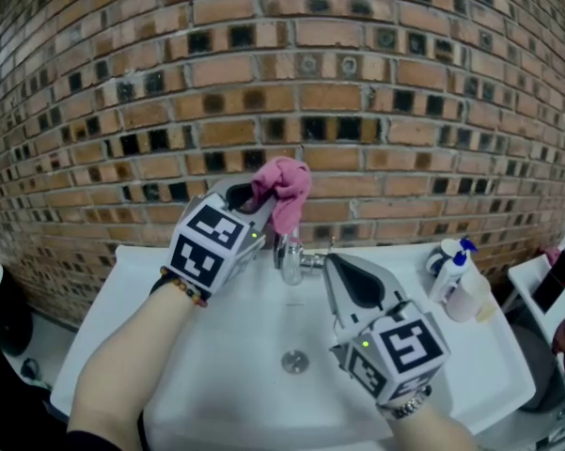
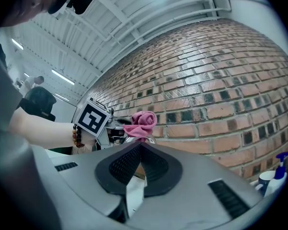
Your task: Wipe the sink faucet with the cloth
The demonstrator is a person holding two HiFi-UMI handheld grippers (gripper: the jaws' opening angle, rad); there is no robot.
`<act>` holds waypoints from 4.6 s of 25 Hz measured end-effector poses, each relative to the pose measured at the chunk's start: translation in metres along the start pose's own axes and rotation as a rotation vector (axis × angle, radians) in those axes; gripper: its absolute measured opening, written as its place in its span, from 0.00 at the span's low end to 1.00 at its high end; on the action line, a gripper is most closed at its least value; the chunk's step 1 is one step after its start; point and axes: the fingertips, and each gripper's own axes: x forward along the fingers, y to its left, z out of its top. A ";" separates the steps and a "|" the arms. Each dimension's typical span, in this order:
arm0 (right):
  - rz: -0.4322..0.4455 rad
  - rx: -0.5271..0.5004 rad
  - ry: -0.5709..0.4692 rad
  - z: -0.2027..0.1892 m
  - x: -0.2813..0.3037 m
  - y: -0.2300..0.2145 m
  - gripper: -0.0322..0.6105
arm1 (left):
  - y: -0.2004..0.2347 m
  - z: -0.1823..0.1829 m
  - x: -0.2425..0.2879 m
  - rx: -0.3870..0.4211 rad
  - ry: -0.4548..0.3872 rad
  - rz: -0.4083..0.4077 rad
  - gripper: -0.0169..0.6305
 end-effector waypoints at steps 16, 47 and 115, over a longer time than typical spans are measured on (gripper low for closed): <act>-0.004 -0.003 0.021 -0.006 0.002 -0.001 0.07 | 0.000 -0.046 0.043 -0.026 0.036 -0.048 0.12; 0.004 -0.006 0.059 -0.018 0.001 0.002 0.07 | -0.042 -0.157 0.070 0.023 0.252 -0.176 0.12; 0.449 -0.112 0.248 -0.064 0.007 0.055 0.57 | -0.146 -0.087 -0.094 -0.094 -0.014 -0.380 0.13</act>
